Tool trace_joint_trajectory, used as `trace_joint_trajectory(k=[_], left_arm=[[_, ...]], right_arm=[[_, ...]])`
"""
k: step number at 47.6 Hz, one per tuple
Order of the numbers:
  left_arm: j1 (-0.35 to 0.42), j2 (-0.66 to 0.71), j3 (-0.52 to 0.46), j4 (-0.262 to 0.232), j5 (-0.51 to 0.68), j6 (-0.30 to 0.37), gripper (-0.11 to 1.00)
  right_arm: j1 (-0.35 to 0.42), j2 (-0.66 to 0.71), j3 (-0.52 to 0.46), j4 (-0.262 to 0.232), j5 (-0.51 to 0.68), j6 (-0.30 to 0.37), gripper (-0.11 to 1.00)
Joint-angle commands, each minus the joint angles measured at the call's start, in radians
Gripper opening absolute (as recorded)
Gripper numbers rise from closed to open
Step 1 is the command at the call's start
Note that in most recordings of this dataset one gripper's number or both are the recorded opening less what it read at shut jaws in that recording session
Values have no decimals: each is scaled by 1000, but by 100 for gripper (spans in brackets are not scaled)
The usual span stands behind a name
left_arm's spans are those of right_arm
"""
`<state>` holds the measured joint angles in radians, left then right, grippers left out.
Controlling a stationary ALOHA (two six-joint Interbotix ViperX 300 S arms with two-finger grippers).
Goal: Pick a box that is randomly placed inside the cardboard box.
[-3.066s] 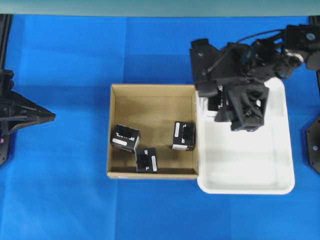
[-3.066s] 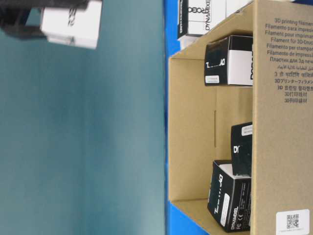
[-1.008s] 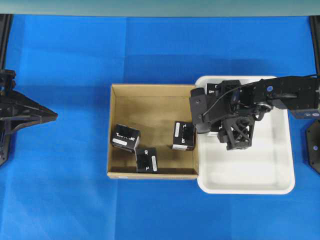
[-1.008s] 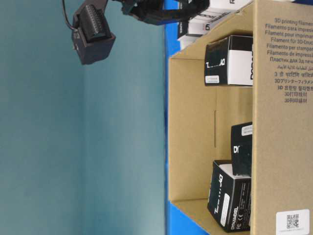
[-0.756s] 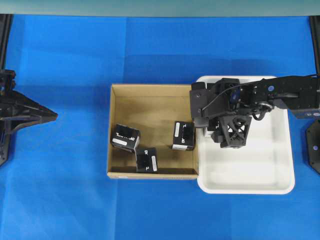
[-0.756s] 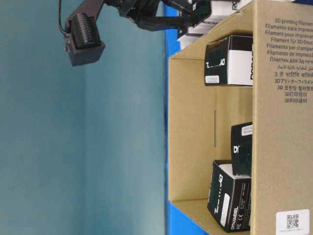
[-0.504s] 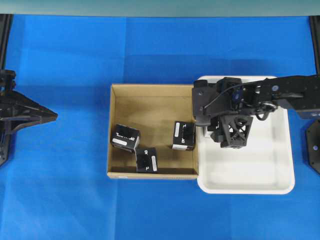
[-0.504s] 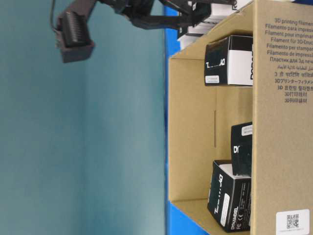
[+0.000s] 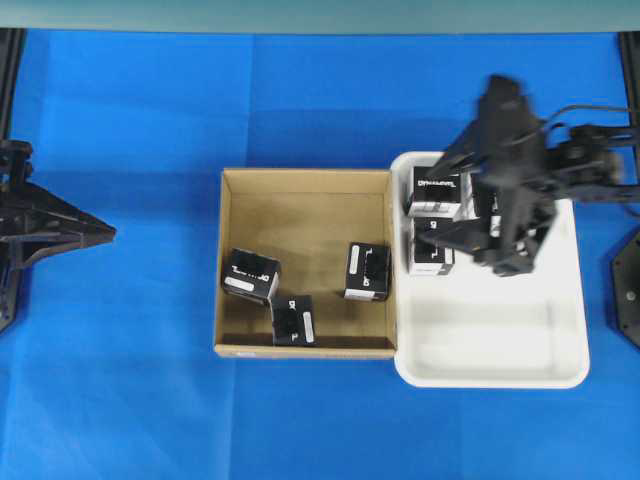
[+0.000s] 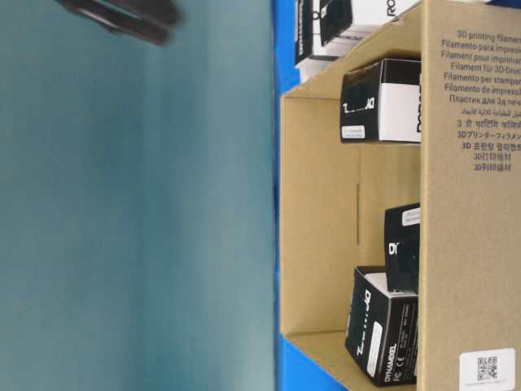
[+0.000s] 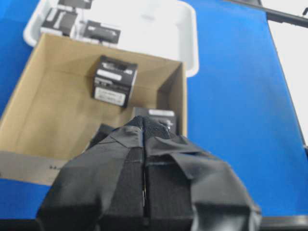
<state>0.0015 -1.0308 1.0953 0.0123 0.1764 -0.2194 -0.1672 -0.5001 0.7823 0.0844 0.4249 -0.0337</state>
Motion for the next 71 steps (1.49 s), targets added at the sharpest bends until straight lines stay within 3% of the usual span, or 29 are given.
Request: trace_joint_trajectory(k=[1, 11, 21, 43, 57, 71], left_arm=[[2, 9, -6, 3, -11, 0, -7], [2, 8, -8, 3, -23, 0, -7], [2, 11, -6, 3, -23, 0, -7], [0, -20, -14, 3, -61, 8, -7], [-2, -40, -15, 3, -55, 21, -7], [-18, -58, -28, 3, -80, 28, -7]], right_arm=[[5, -63, 28, 0, -58, 29, 100], [14, -206, 94, 0, -199, 77, 100], [18, -354, 129, 0, -244, 78, 100], [11, -600, 198, 0, -215, 72, 100], [34, -650, 273, 2, -112, 80, 100], [37, -681, 284, 3, -92, 69, 100]])
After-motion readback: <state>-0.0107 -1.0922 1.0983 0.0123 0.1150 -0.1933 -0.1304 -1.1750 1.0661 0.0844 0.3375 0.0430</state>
